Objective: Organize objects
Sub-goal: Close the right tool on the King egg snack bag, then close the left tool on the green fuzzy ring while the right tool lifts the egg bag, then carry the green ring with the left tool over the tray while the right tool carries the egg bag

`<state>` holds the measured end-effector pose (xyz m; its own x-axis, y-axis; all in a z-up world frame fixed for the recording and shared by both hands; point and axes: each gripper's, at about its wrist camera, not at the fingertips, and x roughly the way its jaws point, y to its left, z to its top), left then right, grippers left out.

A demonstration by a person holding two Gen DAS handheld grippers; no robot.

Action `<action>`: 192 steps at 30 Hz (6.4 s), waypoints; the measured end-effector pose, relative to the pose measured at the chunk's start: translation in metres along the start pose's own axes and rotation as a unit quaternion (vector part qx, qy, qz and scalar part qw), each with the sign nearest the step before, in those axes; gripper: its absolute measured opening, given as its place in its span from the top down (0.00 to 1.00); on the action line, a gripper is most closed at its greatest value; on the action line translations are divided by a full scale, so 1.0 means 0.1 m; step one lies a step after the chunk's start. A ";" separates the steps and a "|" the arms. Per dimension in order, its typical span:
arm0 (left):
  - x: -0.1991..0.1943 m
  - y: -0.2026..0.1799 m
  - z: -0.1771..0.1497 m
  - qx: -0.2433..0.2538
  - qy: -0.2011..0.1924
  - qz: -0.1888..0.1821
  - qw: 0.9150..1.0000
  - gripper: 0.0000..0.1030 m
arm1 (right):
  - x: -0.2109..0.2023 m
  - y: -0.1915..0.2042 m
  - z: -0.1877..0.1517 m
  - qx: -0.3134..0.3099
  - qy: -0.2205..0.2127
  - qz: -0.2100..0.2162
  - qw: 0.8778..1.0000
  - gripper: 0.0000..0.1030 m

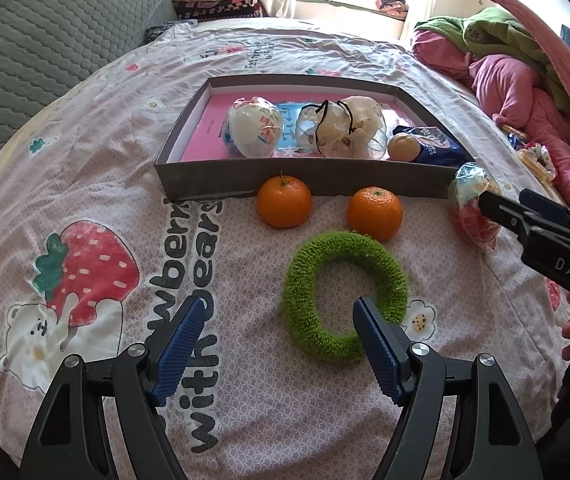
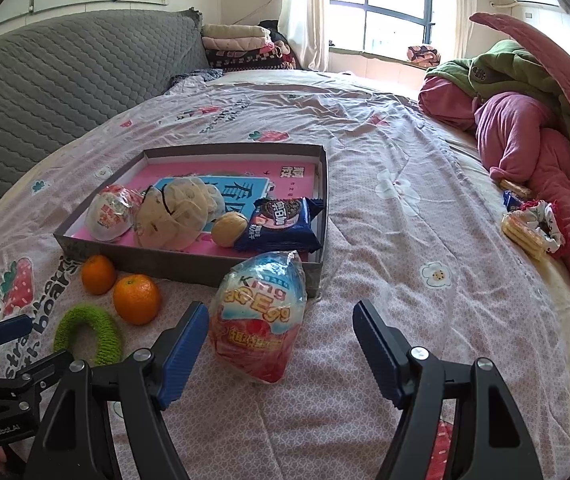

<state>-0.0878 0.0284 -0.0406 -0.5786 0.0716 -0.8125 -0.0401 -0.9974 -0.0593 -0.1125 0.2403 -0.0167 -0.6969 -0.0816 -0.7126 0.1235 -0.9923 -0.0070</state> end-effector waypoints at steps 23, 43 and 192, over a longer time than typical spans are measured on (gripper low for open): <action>0.14 0.04 0.00 -0.018 -0.008 -0.002 1.000 0.25 | 0.25 0.03 0.00 0.022 0.033 0.018 0.999 0.28; 0.26 0.00 -0.01 -0.005 -0.006 0.001 1.000 0.24 | 0.42 0.02 -0.02 0.055 0.063 0.046 0.995 0.46; 0.21 -0.05 1.10 -0.013 -0.103 -0.016 0.994 0.87 | 0.08 0.39 0.49 -0.088 -0.091 0.037 0.991 0.51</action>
<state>-0.1889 0.0350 0.0067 -0.7320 0.0984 -0.6741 -0.0419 -0.9941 -0.0997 -0.1483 0.1961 0.0115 -0.7952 -0.1852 -0.5774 0.2894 -0.9527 -0.0931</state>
